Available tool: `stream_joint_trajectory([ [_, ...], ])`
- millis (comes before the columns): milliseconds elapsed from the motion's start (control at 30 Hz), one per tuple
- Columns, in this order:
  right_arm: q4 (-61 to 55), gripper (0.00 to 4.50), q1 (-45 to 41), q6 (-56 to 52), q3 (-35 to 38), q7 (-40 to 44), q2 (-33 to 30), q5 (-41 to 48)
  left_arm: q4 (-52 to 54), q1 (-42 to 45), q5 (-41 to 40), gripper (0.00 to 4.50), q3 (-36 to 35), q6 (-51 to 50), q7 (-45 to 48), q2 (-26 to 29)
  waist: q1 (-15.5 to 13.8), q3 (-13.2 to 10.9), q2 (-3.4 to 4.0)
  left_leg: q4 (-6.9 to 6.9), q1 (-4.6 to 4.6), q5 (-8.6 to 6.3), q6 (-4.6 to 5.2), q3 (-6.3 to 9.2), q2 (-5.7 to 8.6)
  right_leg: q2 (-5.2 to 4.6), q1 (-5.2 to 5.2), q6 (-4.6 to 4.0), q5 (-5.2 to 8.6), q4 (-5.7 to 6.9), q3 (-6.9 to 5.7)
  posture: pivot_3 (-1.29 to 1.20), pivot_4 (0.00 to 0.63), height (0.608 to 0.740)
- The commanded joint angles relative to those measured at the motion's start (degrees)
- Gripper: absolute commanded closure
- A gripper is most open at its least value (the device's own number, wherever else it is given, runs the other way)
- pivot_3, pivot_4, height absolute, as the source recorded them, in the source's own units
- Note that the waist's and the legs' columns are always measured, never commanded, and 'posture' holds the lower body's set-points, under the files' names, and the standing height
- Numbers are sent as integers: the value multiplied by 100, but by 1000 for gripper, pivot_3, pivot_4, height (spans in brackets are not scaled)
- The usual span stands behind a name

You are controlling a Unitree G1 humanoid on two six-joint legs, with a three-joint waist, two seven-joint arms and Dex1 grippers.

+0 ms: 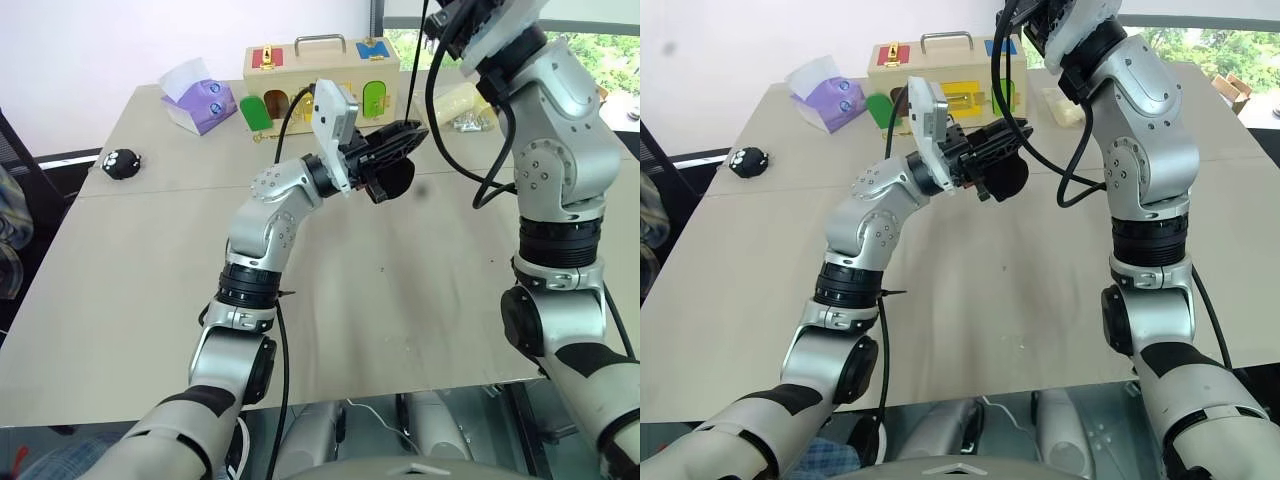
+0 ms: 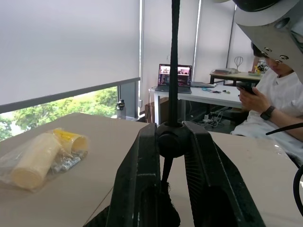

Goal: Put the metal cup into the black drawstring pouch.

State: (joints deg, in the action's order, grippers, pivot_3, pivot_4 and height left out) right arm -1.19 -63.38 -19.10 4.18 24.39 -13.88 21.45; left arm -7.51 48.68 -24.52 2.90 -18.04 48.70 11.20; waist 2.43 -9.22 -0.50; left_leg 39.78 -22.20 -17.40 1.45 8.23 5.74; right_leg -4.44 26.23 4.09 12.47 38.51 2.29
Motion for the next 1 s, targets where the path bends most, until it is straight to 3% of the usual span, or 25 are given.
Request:
stream_joint_trajectory([
  [33,170,4500,-686,973,689,-643,239,102,-158,-193,647,4331,517,483,208,218,13,0,0,0,0,0,0,0,0,0,0,0,0,0,0,0,150,710],
  [167,562,4500,-1258,1298,1444,-1187,371,669,-823,-636,1400,4331,1110,897,392,583,-3,1,1,-5,2,0,-1,1,-1,4,2,0,0,-1,1,0,150,710],
  [300,489,4500,-987,927,1161,-1001,295,702,-624,-745,1010,4331,961,742,490,505,11,2,7,-15,5,1,0,-7,0,0,5,0,0,0,10,0,150,710],
  [367,340,4500,-638,570,822,-862,235,556,-471,-713,773,3256,832,650,530,419,10,2,8,-22,2,1,0,-8,-1,0,14,0,0,0,9,0,150,710],
  [400,213,4500,-420,403,649,-765,203,507,-370,-721,704,3082,808,633,566,400,11,6,13,-26,0,1,0,-9,-1,-2,18,0,0,0,8,0,150,710],
  [500,-332,4500,218,-169,282,-521,43,598,43,-828,466,1755,712,470,664,372,16,8,11,-24,-32,1,0,-12,-2,-4,51,-1,0,2,-2,0,150,710],
  [633,-1018,4500,1171,-1039,59,-146,-413,854,748,-1154,128,1755,523,44,737,561,11,8,11,-2,-59,1,1,-12,-1,-8,69,-1,0,11,-2,0,150,710],
  [667,-1112,3823,1416,-1212,35,-53,-575,872,894,-1271,99,1699,481,-11,736,646,9,8,11,-1,-59,1,1,-12,0,-8,69,-1,0,13,-1,0,150,710],
  [867,-1503,1345,2855,-1565,83,671,-1558,873,1563,-2094,-9,1699,89,-318,585,1226,-3,9,13,17,-55,1,1,-18,0,-6,67,-1,0,34,3,0,150,710],
  [1000,-1066,1345,3876,-834,484,1463,-2279,638,1898,-2898,7,1699,-153,-435,408,1612,-27,13,10,14,-53,0,3,-15,0,-6,58,-1,0,21,0,0,150,710],
])
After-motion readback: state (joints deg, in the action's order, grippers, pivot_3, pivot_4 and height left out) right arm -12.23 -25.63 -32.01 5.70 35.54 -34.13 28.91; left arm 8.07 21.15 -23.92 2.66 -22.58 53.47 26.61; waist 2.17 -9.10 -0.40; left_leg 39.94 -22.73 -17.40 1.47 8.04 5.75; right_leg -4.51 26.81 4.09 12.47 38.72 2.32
